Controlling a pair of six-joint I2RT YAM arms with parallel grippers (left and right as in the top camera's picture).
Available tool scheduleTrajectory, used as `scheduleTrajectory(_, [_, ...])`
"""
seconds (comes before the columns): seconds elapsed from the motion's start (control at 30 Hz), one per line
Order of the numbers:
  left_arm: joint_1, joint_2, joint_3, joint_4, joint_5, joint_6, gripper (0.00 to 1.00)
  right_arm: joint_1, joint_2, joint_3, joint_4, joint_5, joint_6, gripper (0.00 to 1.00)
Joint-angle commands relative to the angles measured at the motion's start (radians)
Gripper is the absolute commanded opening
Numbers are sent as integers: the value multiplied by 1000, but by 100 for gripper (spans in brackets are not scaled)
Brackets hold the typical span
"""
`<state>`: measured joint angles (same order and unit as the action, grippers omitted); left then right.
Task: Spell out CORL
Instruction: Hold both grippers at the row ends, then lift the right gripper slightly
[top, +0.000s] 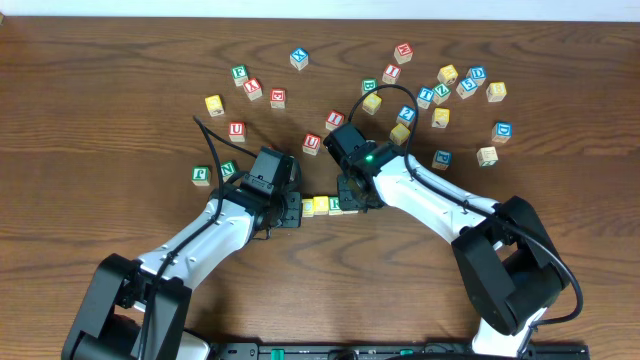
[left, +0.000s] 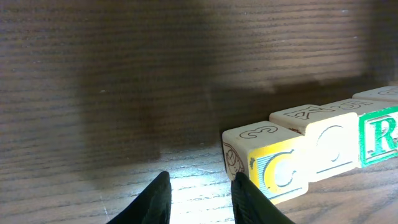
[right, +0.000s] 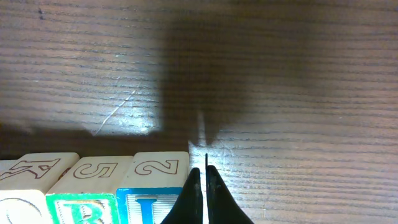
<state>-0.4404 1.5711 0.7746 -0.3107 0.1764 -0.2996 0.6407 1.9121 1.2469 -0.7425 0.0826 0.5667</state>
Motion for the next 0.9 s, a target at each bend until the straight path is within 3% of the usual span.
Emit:
scheduleTrajectory(0.0, [-5,4,-5,6,17,-2,35,16,5,-5,6,-33,13,1])
scheduleTrajectory(0.23, [-5,4,-5,6,13,-2,51,16,5,-5,6,-33,13,1])
scheduleTrajectory(0.33, [-5,4,-5,6,13,-2,52,16,5,-5,6,-33,13,1])
scheduleTrajectory(0.4, [-5,4,-5,5,13,-2,45,16,5,-5,6,-33,13,1])
scheduleTrajectory(0.43, [-5,4,-5,5,14,-2,36,16,5,-5,6,-32,13,1])
scheduleTrajectory(0.6, [-5,4,-5,5,13,-2,35,16,5,-5,6,-32,13,1])
scheduleTrajectory(0.73, [-5,4,-5,2,13,-2,19,16,5,-5,6,-32,13,1])
scheduleTrajectory(0.77, [-5,4,-5,2,13,-2,10,16,5,-5,6,-32,13,1])
scheduleTrajectory(0.87, [-5,4,-5,2,13,-2,8,16,5,-5,6,-32,13,1])
